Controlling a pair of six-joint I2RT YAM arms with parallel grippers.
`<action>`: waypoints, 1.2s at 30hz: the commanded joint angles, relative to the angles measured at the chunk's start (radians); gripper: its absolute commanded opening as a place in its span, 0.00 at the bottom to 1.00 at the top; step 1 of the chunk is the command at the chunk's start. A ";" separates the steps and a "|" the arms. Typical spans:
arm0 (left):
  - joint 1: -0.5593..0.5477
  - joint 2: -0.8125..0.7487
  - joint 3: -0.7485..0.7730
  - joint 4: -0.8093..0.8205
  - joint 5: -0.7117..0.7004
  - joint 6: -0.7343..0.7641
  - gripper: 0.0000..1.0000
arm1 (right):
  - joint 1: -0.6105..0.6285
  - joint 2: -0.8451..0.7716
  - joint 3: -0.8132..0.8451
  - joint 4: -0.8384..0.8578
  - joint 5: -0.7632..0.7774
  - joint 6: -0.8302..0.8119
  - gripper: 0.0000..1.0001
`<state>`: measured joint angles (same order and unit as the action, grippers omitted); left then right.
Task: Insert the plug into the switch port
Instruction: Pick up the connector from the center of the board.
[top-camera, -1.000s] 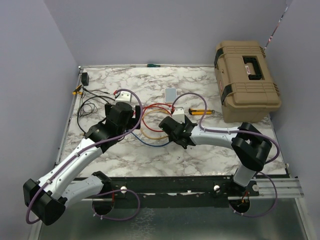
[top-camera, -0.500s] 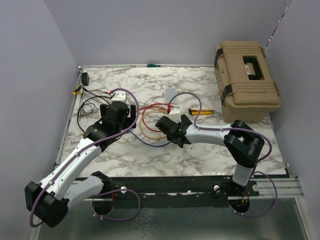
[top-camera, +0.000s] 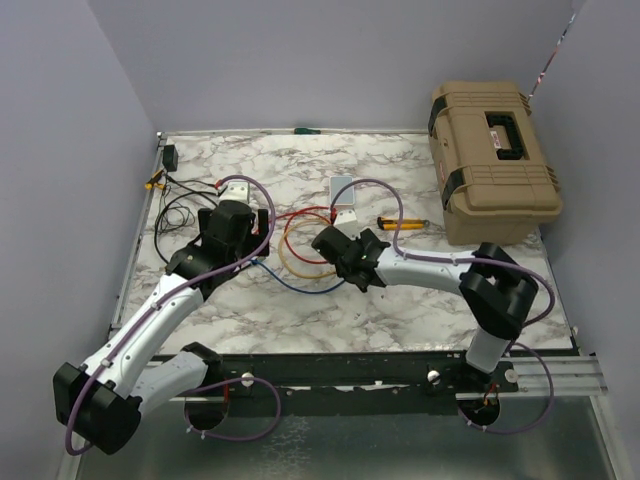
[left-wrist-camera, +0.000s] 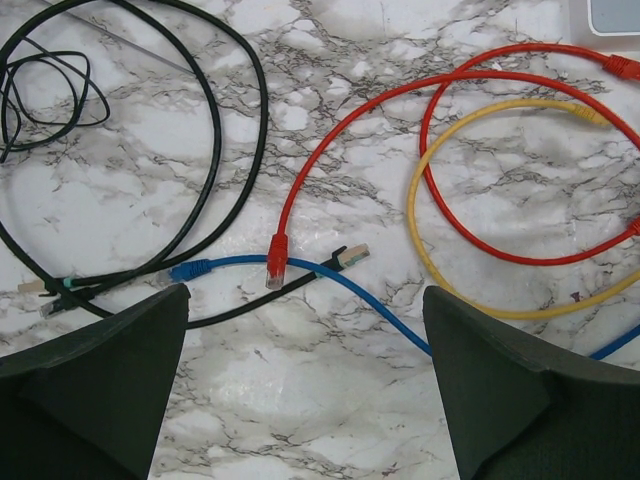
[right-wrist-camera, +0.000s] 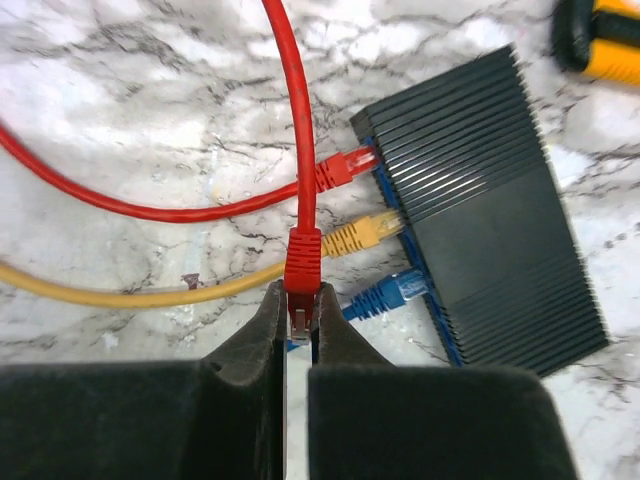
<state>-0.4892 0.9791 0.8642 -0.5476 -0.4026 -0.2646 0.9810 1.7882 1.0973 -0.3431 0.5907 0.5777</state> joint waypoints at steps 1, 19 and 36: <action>0.013 0.015 -0.016 0.011 0.039 0.012 0.99 | 0.001 -0.142 -0.024 0.061 0.029 -0.135 0.00; 0.017 0.134 -0.015 0.031 0.247 -0.106 0.99 | -0.079 -0.494 -0.142 0.216 -0.123 -0.394 0.01; 0.012 0.034 0.036 0.032 0.229 -0.081 0.99 | -0.091 -0.636 -0.225 0.296 -0.272 -0.502 0.01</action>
<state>-0.4778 1.0859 0.7994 -0.4637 -0.1207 -0.4198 0.8928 1.2007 0.8711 -0.0956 0.3992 0.1127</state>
